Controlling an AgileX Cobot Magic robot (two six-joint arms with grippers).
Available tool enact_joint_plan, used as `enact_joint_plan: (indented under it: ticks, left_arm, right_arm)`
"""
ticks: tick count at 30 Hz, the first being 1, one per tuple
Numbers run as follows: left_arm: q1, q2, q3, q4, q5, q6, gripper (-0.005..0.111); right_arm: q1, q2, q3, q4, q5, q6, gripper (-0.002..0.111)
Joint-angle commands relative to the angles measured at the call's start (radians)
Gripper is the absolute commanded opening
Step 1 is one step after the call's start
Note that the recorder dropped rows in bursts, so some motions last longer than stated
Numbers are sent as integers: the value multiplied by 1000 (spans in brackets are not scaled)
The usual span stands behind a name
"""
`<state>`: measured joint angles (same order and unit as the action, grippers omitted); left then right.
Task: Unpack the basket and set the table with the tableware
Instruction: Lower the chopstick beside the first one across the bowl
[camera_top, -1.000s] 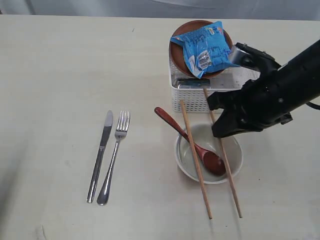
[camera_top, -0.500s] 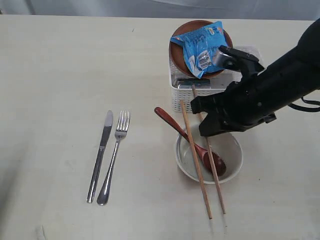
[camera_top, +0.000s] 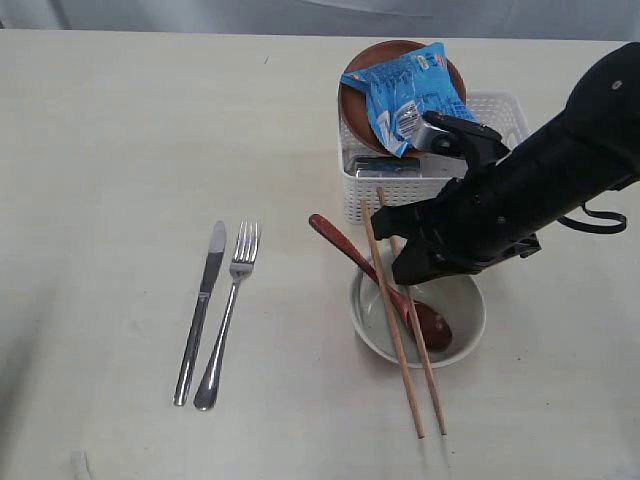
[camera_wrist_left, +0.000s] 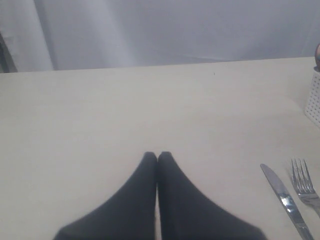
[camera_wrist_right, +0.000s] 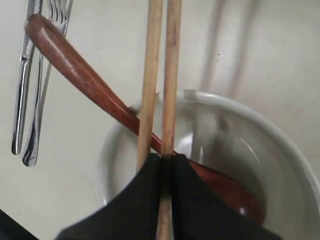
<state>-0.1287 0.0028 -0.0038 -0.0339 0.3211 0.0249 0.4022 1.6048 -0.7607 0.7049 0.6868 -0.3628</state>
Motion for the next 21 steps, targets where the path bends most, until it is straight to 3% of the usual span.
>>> enact_joint_plan:
  ticks: [1, 12, 14, 18, 21]
  left_arm:
    - [3, -3, 4, 0, -2, 6, 0]
    - [3, -3, 4, 3, -2, 6, 0]
    - [3, -3, 4, 3, -2, 6, 0]
    - [3, -3, 4, 3, -2, 6, 0]
    - [3, -3, 4, 3, -2, 6, 0]
  right_arm:
    - [0, 8, -5, 4, -14, -3, 0]
    - [0, 33, -6, 4, -26, -3, 0]
    - [0, 33, -6, 4, -26, -3, 7]
    - [0, 33, -6, 4, -26, -3, 35]
    - [0, 33, -10, 1, -26, -3, 40]
